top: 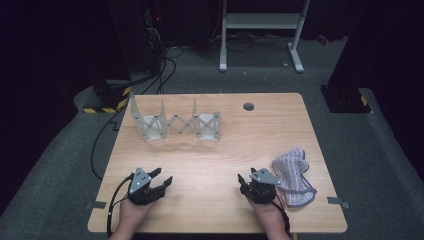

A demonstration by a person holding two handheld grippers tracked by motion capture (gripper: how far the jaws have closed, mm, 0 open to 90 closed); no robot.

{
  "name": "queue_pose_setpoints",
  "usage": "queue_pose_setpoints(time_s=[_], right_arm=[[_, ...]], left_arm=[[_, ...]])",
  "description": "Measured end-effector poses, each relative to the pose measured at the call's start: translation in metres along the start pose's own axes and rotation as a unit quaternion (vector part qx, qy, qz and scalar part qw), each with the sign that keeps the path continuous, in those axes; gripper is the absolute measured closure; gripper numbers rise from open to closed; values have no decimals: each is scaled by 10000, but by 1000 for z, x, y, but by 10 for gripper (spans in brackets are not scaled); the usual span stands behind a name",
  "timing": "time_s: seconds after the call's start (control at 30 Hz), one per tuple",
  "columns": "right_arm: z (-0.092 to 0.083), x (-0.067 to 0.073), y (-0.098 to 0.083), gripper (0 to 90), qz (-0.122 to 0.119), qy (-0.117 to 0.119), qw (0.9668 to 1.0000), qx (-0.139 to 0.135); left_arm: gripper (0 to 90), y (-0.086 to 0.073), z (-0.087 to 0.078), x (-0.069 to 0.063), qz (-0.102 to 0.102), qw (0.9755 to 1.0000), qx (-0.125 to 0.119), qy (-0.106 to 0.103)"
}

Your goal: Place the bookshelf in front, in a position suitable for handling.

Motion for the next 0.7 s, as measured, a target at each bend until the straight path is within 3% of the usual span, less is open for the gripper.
queue_pose_setpoints(time_s=[0.17,0.7], right_arm=[[0,4,1,453,-45,35,10000,3],[3,5,-1,445,-20,91,9999,67]], left_arm=[[417,-4,2,-2,76,9999,130,-30],[420,-6,4,-2,45,9999,145,-58]])
Point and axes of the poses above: each handheld gripper's, and its own axes: z roughly forward along the jaws, y roughly out of its top, x roughly to its left, the point moved 9 cm from there along z, roughly forward along the jaws, and after that the axes turned 7 degrees about -z, right-handed, at the moved point
